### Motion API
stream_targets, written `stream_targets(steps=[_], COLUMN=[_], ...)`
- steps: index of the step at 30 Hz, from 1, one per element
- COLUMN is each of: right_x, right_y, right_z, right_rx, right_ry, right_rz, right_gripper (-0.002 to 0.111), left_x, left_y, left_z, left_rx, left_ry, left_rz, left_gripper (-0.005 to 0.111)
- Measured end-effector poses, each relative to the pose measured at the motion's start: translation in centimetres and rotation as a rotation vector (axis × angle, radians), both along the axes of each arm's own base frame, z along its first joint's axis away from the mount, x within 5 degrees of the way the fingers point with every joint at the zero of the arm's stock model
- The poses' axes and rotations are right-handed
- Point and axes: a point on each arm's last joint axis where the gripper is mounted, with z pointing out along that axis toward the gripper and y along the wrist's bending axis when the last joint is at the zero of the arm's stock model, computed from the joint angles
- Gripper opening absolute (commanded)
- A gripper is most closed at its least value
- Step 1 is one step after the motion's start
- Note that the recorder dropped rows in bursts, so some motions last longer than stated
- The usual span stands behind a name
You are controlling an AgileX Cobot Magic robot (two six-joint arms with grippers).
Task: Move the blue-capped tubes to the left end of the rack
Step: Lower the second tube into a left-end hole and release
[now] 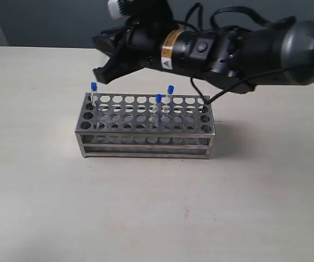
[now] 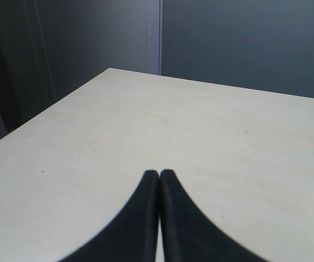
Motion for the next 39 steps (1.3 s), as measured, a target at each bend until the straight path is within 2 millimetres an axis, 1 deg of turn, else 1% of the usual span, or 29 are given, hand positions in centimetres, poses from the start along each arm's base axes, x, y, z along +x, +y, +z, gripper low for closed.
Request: stream_targets(steps=[4, 7, 11, 17, 24, 26, 30, 31, 33, 37, 39], right_x=[-0.6, -0.7, -0.4, -0.2, -0.1, 0.0, 0.0, 0.0, 0.0, 0.1, 0.2], right_y=[2.7, 3.7, 4.0, 4.1, 4.4, 4.5, 4.5, 4.5, 4.4, 4.3, 4.0], right_z=[-1.9, -3.3, -4.7, -5.8, -7.8, -8.3, -8.4, -8.4, -8.5, -8.5, -7.7], right_rx=[-0.066, -0.104, -0.144, -0.166, -0.185, -0.191, -0.193, -0.195, -0.201, -0.221, -0.233], right_ry=[0.021, 0.038, 0.059, 0.081, 0.111, 0.118, 0.120, 0.120, 0.121, 0.126, 0.119], right_rz=[0.058, 0.081, 0.074, 0.066, 0.080, 0.081, 0.081, 0.080, 0.075, 0.056, 0.030], right_gripper=[-0.001, -0.001, -0.001, -0.001, 0.000, 0.007, 0.032, 0.035, 0.038, 0.038, 0.038], left_x=[0.0, 0.0, 0.0, 0.0, 0.0, 0.0, 0.0, 0.0, 0.0, 0.0, 0.0], left_y=[0.0, 0.0, 0.0, 0.0, 0.0, 0.0, 0.0, 0.0, 0.0, 0.0, 0.0], left_z=[0.0, 0.0, 0.0, 0.0, 0.0, 0.0, 0.0, 0.0, 0.0, 0.0, 0.0], left_rx=[0.000, 0.000, 0.000, 0.000, 0.000, 0.000, 0.000, 0.000, 0.000, 0.000, 0.000], left_ry=[0.000, 0.000, 0.000, 0.000, 0.000, 0.000, 0.000, 0.000, 0.000, 0.000, 0.000], left_rz=[0.000, 0.000, 0.000, 0.000, 0.000, 0.000, 0.000, 0.000, 0.000, 0.000, 0.000], left_gripper=[0.001, 0.001, 0.001, 0.001, 0.001, 0.001, 0.001, 0.001, 0.001, 0.001, 0.001])
